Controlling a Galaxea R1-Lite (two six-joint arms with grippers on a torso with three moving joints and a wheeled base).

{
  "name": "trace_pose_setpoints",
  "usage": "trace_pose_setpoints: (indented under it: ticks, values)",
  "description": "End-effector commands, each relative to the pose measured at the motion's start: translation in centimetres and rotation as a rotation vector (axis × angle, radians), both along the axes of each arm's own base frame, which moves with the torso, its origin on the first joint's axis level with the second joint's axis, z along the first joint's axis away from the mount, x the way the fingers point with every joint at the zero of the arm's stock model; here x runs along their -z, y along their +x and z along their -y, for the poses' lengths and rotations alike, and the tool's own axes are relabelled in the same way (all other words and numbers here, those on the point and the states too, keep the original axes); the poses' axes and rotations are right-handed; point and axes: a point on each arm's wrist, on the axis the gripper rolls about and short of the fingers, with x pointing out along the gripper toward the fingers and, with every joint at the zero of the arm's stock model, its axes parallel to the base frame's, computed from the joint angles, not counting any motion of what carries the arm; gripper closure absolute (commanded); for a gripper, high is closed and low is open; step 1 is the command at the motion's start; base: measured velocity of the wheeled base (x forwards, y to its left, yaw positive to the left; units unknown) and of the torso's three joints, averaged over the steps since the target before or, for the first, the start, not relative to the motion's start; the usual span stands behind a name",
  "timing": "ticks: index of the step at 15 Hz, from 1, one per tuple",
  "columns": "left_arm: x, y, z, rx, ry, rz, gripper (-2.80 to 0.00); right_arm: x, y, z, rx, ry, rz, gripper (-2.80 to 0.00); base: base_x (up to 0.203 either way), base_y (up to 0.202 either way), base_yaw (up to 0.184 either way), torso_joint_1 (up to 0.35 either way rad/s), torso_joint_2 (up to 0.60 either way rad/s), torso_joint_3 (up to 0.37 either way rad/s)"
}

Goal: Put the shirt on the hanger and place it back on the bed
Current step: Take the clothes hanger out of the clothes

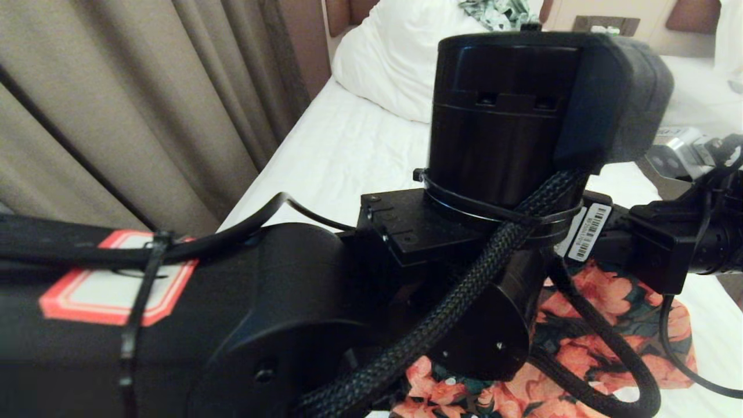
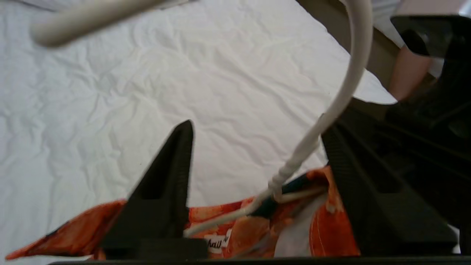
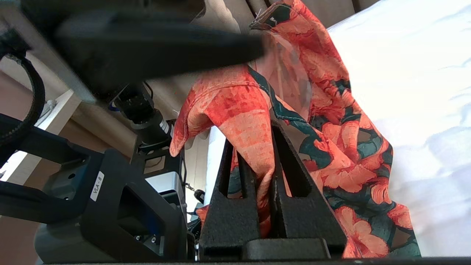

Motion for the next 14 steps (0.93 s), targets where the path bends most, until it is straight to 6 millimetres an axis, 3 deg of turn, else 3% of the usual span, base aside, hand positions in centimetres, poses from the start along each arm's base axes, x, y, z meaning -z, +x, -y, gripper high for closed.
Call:
trace_pose_setpoints:
  ticks: [1, 9, 12, 13, 14]
  values:
    - [-0.2, 0.3, 0.3, -0.007, -0.01, 0.006, 0.0, -0.2, -0.2, 0.0, -0.006, 0.002, 0.009, 0.0, 0.0, 0.0, 0.0, 0.0, 0.0, 0.0]
    - [-0.4, 0.3, 0.4, -0.005, -0.003, 0.02, 0.0, -0.4, -0.3, 0.1, -0.006, 0.003, 0.013, 0.0, 0.0, 0.0, 0.0, 0.0, 0.0, 0.0]
    - [-0.6, 0.3, 0.4, -0.005, -0.01, 0.022, 0.0, -4.1, -4.2, 0.7, -0.006, 0.027, 0.165, 0.0, 0.0, 0.0, 0.0, 0.0, 0.0, 0.0]
    - [-0.8, 0.3, 0.4, -0.006, -0.015, 0.024, 0.0, -4.5, -4.7, 0.8, -0.005, 0.03, 0.187, -2.8, 0.0, 0.0, 0.0, 0.0, 0.0, 0.0]
    - [-0.8, 0.3, 0.4, -0.005, -0.013, 0.025, 0.0, -4.3, -4.5, 0.7, -0.005, 0.028, 0.176, -2.8, 0.0, 0.0, 0.0, 0.0, 0.0, 0.0]
